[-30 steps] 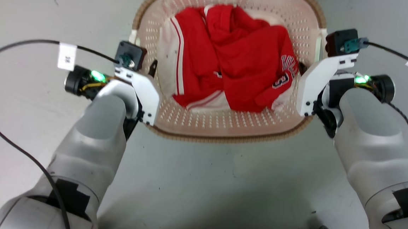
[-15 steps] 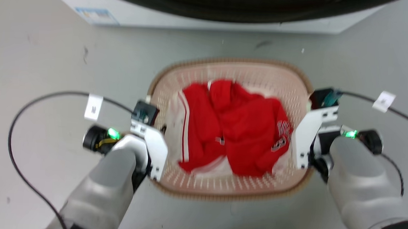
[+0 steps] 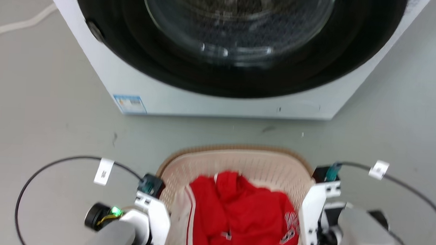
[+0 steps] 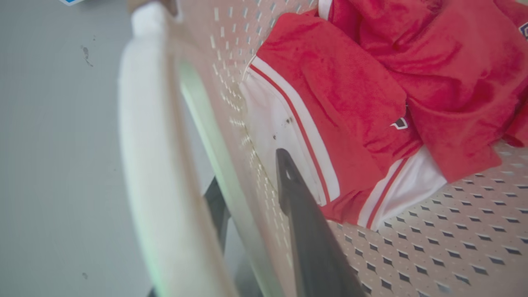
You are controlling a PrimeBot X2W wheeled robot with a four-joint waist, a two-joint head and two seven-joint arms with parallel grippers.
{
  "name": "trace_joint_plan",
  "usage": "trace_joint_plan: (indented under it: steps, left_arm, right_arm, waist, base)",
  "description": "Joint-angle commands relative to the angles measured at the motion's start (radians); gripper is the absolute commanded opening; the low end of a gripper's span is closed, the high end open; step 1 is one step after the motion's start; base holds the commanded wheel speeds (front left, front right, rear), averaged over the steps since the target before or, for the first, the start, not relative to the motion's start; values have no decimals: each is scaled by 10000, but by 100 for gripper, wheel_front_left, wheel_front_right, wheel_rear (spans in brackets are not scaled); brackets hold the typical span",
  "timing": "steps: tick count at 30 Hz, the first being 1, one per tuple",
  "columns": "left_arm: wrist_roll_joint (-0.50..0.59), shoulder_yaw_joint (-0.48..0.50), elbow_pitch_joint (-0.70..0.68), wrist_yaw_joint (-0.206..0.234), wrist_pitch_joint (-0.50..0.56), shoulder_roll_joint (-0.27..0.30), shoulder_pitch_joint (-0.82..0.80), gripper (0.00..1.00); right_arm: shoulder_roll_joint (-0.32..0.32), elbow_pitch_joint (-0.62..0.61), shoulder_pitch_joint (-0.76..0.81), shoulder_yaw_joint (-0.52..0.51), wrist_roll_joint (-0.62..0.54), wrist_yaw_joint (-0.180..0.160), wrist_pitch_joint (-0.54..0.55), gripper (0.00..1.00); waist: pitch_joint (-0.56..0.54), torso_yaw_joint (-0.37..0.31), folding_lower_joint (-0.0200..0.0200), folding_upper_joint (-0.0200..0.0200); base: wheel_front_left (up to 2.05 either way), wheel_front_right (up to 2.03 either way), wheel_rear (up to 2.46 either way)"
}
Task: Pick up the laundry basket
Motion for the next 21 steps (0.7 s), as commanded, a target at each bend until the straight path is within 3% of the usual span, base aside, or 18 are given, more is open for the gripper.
trace_joint_plan:
  steps: [1,8,21]
  left_arm:
    - [3,-203,4,-17,73,341,263,0]
    - [-1041,-897,-315,-17,154,866,1308,0]
    - [-1998,-1764,-538,-20,143,934,1459,0]
  right_arm:
    - [-188,-101,228,236,-14,4,119,0]
    - [-221,-404,1404,1108,848,4,581,0]
    - [-184,-620,1589,2005,1553,16,931,0]
  waist:
    - [-1009,20,1,0]
    - [-2470,-129,1,0]
    - [-3049,2,1,0]
  base:
    - [0,0,0]
    - [0,0,0]
    - [0,0,0]
